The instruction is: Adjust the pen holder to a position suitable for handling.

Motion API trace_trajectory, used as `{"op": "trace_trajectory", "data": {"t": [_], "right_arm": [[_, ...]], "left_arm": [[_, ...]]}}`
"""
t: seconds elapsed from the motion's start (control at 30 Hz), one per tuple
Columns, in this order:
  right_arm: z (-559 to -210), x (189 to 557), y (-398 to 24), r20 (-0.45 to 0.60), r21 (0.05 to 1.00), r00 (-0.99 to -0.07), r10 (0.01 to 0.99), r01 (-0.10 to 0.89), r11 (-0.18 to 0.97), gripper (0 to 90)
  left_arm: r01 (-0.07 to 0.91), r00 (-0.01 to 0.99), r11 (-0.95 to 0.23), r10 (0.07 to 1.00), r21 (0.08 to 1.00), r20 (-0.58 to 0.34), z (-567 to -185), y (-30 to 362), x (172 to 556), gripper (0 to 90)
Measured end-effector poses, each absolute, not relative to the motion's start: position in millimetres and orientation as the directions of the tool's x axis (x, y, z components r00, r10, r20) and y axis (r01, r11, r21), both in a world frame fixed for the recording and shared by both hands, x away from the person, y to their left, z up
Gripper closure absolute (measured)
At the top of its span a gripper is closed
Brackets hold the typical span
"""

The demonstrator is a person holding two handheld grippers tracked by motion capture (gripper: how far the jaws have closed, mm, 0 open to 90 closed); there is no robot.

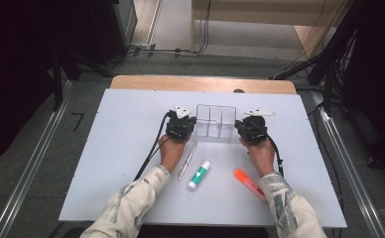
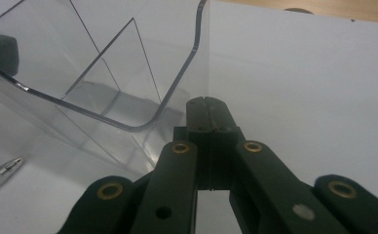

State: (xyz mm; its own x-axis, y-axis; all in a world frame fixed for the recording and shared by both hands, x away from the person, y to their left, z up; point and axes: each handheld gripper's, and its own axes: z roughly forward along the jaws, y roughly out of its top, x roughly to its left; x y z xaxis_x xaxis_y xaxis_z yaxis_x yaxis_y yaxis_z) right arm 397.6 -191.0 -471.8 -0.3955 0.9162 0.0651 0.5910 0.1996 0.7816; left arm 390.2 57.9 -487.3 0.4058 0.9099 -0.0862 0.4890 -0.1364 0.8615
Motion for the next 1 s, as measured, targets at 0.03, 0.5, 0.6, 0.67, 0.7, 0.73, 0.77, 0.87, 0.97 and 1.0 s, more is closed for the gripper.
{"op": "trace_trajectory", "data": {"t": [0.03, 0.5, 0.6, 0.67, 0.7, 0.73, 0.77, 0.87, 0.97, 1.0], "right_arm": [[-472.9, 398.3, -190.3, 0.062, 0.785, -0.399, 0.915, 0.586, 0.203, 87.8], [-464.2, 341.8, -234.9, -0.041, 0.855, -0.376, 0.926, 0.466, 0.227, 34.3], [-463.1, 316.7, -251.5, -0.024, 0.858, -0.379, 0.925, 0.466, 0.214, 27.3], [-460.7, 307.0, -260.8, -0.007, 0.856, -0.389, 0.921, 0.473, 0.207, 25.8], [-460.2, 301.9, -265.1, -0.005, 0.856, -0.384, 0.923, 0.475, 0.203, 25.5], [-460.2, 301.9, -265.1, -0.005, 0.856, -0.384, 0.923, 0.475, 0.203, 25.5], [-461.0, 291.9, -273.6, -0.02, 0.856, -0.379, 0.925, 0.472, 0.212, 25.1], [-463.7, 278.1, -285.3, -0.013, 0.839, -0.369, 0.929, 0.502, 0.211, 24.5], [-465.1, 264.8, -293.7, 0.002, 0.833, -0.359, 0.933, 0.517, 0.197, 24.0], [-465.1, 264.8, -293.7, 0.002, 0.833, -0.359, 0.933, 0.517, 0.197, 24.0]], "left_arm": [[0.49, 0.407, -0.14, 0.91, 0.86, -0.084, -487.1, 58.5, 390.2, 90.0], [0.51, 0.239, -0.046, 0.967, 0.859, -0.09, -472.1, 146.8, 330.6, 25.5], [0.511, 0.218, -0.05, 0.973, 0.858, -0.073, -469.5, 170.6, 306.5, 23.6], [0.506, 0.207, -0.06, 0.977, 0.861, -0.054, -471.2, 183.4, 290.0, 23.4], [0.507, 0.209, -0.068, 0.977, 0.859, -0.046, -473.7, 193.9, 275.1, 23.0], [0.507, 0.209, -0.068, 0.977, 0.859, -0.046, -473.7, 193.9, 275.1, 22.3], [0.506, 0.209, -0.076, 0.977, 0.859, -0.036, -476.9, 201.6, 261.3, 22.1], [0.502, 0.209, -0.094, 0.978, 0.86, -0.016, -481.7, 206.0, 250.2, 22.0], [0.525, 0.215, -0.095, 0.976, 0.846, -0.024, -485.4, 210.7, 241.7, 21.1], [0.526, 0.208, -0.092, 0.978, 0.845, -0.023, -485.8, 211.7, 240.6, 21.1]]}}
